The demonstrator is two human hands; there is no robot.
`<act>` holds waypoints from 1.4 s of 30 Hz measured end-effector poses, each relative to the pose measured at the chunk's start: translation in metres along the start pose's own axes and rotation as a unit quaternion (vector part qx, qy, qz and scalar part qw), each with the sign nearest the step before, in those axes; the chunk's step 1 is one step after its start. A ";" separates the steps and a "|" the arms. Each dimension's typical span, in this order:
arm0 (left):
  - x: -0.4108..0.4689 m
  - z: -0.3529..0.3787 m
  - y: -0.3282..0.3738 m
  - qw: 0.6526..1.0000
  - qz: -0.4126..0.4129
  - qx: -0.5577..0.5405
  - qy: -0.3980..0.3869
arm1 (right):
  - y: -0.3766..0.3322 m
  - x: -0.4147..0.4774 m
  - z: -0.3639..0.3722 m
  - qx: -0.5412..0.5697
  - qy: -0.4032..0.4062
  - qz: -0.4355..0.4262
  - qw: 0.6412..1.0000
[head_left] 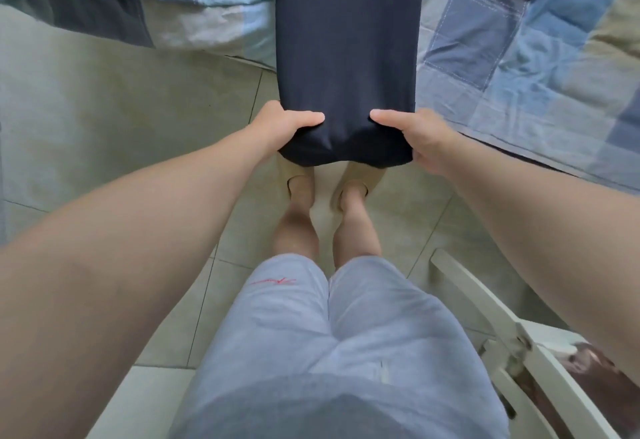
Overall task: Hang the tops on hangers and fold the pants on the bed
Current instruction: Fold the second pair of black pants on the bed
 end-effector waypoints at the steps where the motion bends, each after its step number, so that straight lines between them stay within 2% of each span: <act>1: -0.017 -0.004 0.000 1.000 0.003 -0.002 -0.010 | 0.003 -0.017 0.000 0.005 0.000 -0.005 1.000; 9: -0.122 -0.039 -0.004 0.998 0.025 0.015 -0.054 | 0.014 -0.133 0.005 0.030 0.037 -0.031 0.998; 15: -0.170 -0.051 -0.006 0.998 0.022 -0.016 -0.062 | 0.033 -0.185 0.025 0.083 0.072 -0.030 0.993; 23: -0.217 -0.031 -0.036 0.999 -0.006 -0.044 -0.015 | 0.071 -0.225 0.067 0.209 0.102 -0.040 0.972; 32: -0.268 -0.040 -0.123 0.994 0.015 -0.077 0.077 | 0.129 -0.272 0.100 0.280 0.107 -0.081 0.951; 37: -0.303 -0.066 -0.201 0.995 -0.017 -0.060 0.077 | 0.196 -0.302 0.122 0.277 0.096 -0.053 0.955; 42: -0.334 -0.082 -0.258 0.993 -0.057 -0.049 0.095 | 0.251 -0.319 0.154 0.267 0.052 -0.015 0.962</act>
Point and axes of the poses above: each hand's wrist, its own x-axis towards the middle knuckle, its own z-axis out of the palm, y = z × x, the point moved 1 cm from there along x, towards the middle knuckle
